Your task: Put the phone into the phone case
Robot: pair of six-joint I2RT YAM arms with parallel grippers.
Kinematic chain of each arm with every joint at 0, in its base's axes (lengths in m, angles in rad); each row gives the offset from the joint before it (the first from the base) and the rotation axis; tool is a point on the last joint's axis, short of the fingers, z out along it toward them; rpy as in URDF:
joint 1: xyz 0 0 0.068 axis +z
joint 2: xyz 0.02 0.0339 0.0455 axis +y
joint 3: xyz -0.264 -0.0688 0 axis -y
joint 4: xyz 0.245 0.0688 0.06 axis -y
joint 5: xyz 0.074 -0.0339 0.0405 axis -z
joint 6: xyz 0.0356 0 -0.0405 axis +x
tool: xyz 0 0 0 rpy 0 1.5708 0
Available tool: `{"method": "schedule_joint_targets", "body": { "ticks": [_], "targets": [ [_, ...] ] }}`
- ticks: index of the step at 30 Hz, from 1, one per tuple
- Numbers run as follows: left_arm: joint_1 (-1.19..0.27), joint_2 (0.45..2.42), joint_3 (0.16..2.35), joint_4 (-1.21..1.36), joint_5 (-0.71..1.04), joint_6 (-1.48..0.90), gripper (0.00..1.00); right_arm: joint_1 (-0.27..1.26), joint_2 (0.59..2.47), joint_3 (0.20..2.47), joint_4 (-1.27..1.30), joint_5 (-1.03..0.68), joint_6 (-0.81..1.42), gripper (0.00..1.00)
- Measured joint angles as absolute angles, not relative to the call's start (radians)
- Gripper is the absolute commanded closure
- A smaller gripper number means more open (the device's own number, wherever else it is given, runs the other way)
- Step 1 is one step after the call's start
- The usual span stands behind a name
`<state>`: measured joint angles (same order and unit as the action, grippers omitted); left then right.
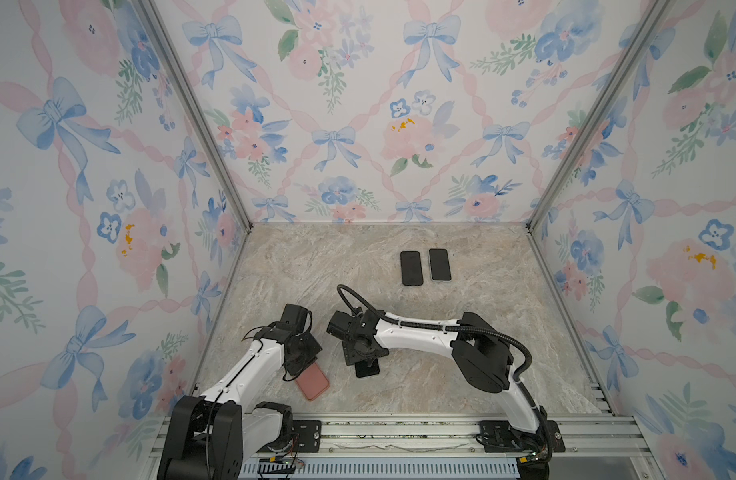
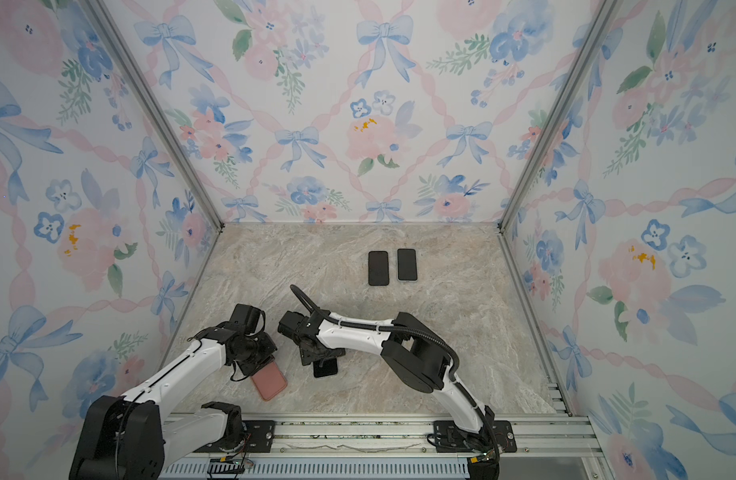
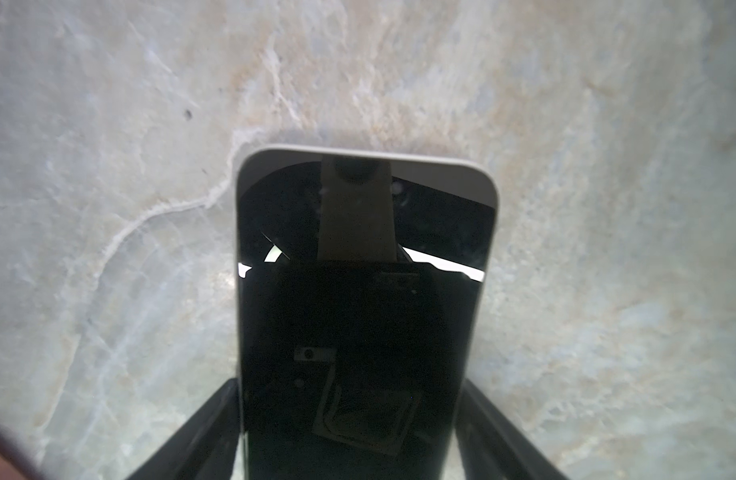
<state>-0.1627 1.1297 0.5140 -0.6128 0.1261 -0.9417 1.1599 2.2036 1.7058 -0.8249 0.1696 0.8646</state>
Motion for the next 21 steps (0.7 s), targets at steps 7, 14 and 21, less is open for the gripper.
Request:
{"method": "schedule_joint_targets", "body": {
  "ticks": [7,14,21],
  "targets": [
    [-0.163,1.129,0.514,-0.599,0.148,-0.937,1.0,1.159,2.203,1.706,-0.829,0.171,0.868,0.31],
    [-0.178,1.129,0.514,-0.598,0.174,-0.939,1.0,1.145,2.112,1.56,-0.77,0.171,0.827,0.36],
    [-0.29,1.193,0.554,-0.576,0.184,-0.991,1.0,1.118,1.983,1.375,-0.741,0.174,0.799,0.37]
  ]
}}
